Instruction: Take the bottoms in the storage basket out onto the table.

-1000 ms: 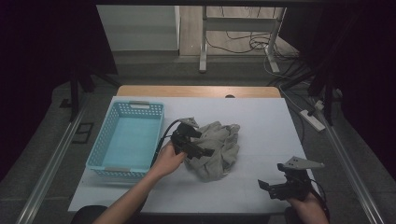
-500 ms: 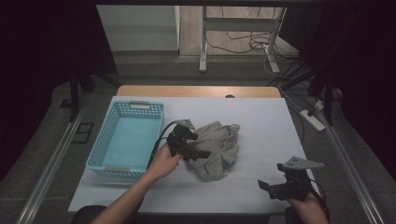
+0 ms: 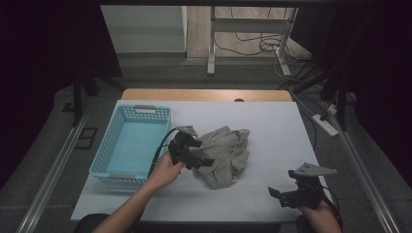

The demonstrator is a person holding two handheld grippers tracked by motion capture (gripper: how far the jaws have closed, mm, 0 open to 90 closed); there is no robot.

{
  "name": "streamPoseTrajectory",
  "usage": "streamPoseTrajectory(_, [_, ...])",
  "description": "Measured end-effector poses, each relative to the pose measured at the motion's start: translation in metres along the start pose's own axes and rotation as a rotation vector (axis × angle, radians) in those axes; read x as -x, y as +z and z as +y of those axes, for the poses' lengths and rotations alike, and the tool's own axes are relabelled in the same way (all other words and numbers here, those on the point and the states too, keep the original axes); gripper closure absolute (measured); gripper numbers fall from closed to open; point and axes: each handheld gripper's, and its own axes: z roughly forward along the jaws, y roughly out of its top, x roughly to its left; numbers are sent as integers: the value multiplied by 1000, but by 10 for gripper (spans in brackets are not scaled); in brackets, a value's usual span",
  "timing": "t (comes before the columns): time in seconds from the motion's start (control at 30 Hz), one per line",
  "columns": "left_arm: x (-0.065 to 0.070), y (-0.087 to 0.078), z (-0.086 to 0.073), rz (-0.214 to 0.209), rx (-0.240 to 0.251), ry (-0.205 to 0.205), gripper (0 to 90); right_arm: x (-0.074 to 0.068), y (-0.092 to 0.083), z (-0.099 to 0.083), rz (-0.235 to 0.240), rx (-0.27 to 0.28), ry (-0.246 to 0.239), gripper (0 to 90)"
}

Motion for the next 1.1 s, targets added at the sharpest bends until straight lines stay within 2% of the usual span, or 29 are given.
streamPoseTrajectory(0.47, [4,-10,-8,11,-7,1,0,0,0,0,-1,-3,-1,7])
streamPoseTrajectory(0.9, [3,-22,-17,14,11,-30,0,0,1,0,-1,-6,-4,7])
streamPoseTrajectory(1.1, [5,-28,-20,20,18,-30,0,0,1,0,-2,-7,-3,7])
